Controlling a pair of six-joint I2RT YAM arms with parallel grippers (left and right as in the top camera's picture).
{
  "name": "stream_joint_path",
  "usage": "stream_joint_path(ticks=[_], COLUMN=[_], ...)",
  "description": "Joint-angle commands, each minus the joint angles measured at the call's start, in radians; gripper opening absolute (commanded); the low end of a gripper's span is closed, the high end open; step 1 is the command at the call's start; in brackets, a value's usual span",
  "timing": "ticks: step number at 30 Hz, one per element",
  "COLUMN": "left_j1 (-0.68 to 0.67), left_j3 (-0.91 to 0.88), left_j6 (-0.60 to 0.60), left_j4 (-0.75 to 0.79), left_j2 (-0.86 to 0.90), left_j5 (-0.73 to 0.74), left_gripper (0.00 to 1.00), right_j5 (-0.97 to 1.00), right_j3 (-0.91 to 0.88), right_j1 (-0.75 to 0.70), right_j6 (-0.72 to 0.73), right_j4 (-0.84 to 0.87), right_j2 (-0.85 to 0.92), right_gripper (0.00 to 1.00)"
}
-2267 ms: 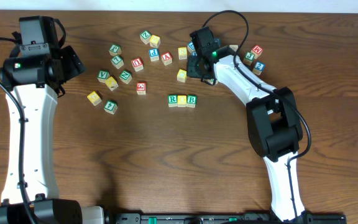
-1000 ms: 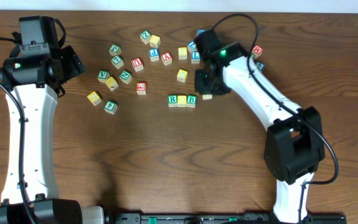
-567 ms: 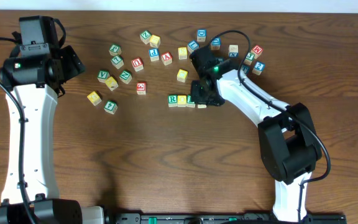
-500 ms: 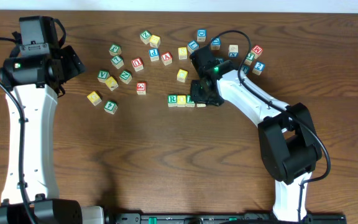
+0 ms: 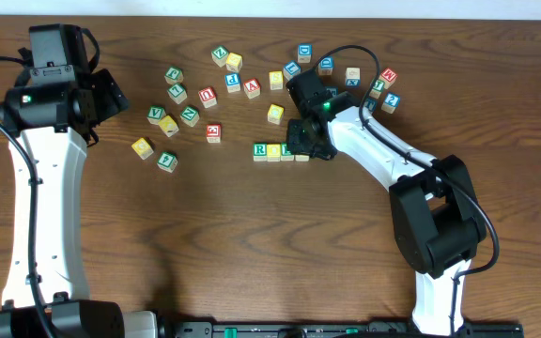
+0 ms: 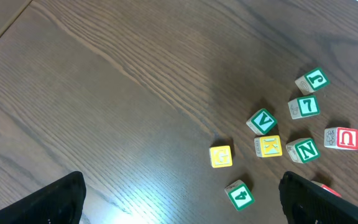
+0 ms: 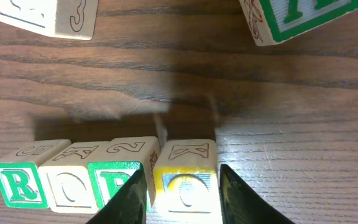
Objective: Spell out ROBOT
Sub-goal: 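Carry the yellow O block and set it right of the B block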
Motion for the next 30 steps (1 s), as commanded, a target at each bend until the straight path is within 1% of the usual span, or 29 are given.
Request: stream_joint_path(ticks=[1, 5, 9, 18, 22, 25, 30], left_j1=[0.004, 0.004, 0.004, 0.004, 0.004, 0.004, 0.004], left_j3=[-0.016, -0.016, -0.016, -0.016, -0.016, -0.016, -0.016], left_j6=[-0.001, -0.001, -0.001, -0.001, -0.001, -0.001, -0.001], left_j4=[0.001, 0.001, 0.001, 0.001, 0.001, 0.001, 0.001], left_j2=[-0.01, -0.01, -0.01, -0.01, -0.01, -0.01, -0.01], left_j5=[-0.017, -0.017, -0.017, -0.017, -0.017, -0.017, -0.017], left_gripper=[0.98, 0.97, 0.98, 0.98, 0.98, 0.98, 0.98], right_j5=[0.002, 0.002, -0.002, 0.001, 0.018, 0.029, 0.028], right_j3=[-0.012, -0.012, -0.002, 0.014, 0.013, 0.013, 0.013], right_j1=[0.01, 0.01, 0.001, -0.037, -0.047, -0.051, -0.05], right_j6=[0.009, 0.009, 0.008, -0.006, -0.006, -0.013, -0.014], right_j4=[-0.001, 0.0, 0.003, -0.054, -0.095, -0.119, -0.133], right_j2=[0.01, 0.01, -0.002, -0.101, -0.093, -0.074, -0.032], right_gripper=[0.34, 0.35, 0.34, 0.32, 0.29, 0.24, 0.24])
